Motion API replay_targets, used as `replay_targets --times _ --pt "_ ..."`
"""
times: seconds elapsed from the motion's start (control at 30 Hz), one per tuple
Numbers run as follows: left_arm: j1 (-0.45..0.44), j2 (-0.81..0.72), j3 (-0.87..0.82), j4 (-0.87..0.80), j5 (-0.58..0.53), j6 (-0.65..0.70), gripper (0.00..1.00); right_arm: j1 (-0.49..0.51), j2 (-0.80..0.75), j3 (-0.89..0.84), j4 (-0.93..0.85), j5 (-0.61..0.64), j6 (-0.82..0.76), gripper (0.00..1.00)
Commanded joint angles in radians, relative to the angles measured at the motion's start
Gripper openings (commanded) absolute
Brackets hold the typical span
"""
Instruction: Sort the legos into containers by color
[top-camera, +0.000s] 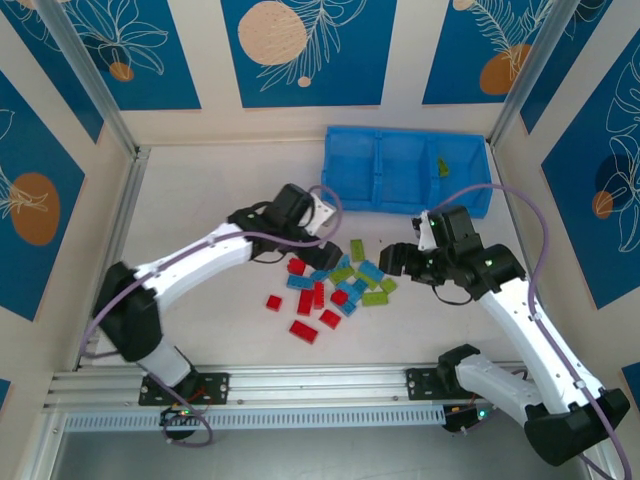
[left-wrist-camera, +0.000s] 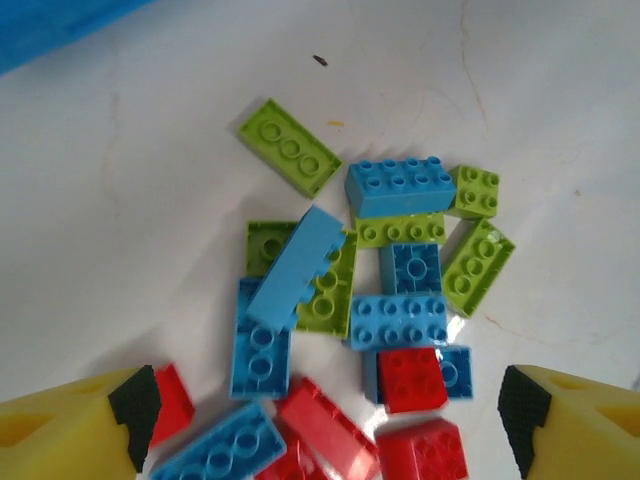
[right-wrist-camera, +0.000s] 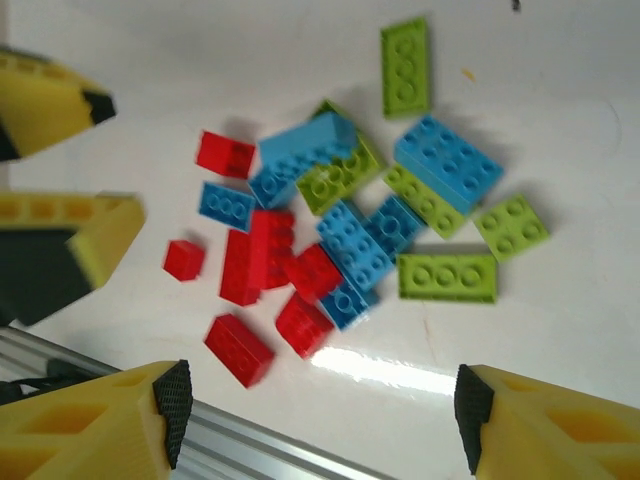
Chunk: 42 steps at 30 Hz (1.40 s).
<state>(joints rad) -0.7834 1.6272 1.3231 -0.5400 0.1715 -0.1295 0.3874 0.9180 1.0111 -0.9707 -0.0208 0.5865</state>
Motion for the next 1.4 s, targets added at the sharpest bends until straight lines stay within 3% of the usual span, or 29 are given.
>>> replay_targets --times 0.0,0.23,0.4,0.53,0.73,0.93,1.1,1.2,1.37 --pt "-0.018 0.12 0.083 -0.026 -0.04 0.075 0.84 0.01 -0.044 -0.008 -0.087 0.063 0.018 0.73" --pt "-0.019 0.272 0.147 -0.038 -0.004 0.15 0.67 0.01 -0.059 -0.025 -0.07 0.088 0.014 0.75" --pt "-0.019 0.343 0.167 -0.047 0.037 0.171 0.64 0.01 -0.058 -0.047 -0.05 0.084 0.022 0.76" --pt "-0.02 0.37 0.168 -0.033 0.045 0.173 0.54 0.01 -0.059 -0.054 -0.051 0.089 0.027 0.76" --pt "-0.021 0.368 0.174 -0.019 0.03 0.171 0.27 0.01 -0.08 -0.049 -0.066 0.094 0.037 0.76" --pt "-0.021 0.255 0.187 0.005 0.053 0.16 0.18 0.01 -0.12 -0.026 -0.075 0.113 0.063 0.76" --pt "-0.01 0.257 0.319 0.06 -0.16 0.165 0.15 0.01 -0.146 -0.022 -0.05 0.151 0.092 0.76" --pt "0.029 0.375 0.47 0.088 -0.257 0.163 0.14 0.01 -0.155 -0.02 -0.042 0.164 0.116 0.76" --pt "0.081 0.581 0.754 0.114 -0.319 0.164 0.14 0.01 -0.171 -0.026 -0.029 0.147 0.125 0.76"
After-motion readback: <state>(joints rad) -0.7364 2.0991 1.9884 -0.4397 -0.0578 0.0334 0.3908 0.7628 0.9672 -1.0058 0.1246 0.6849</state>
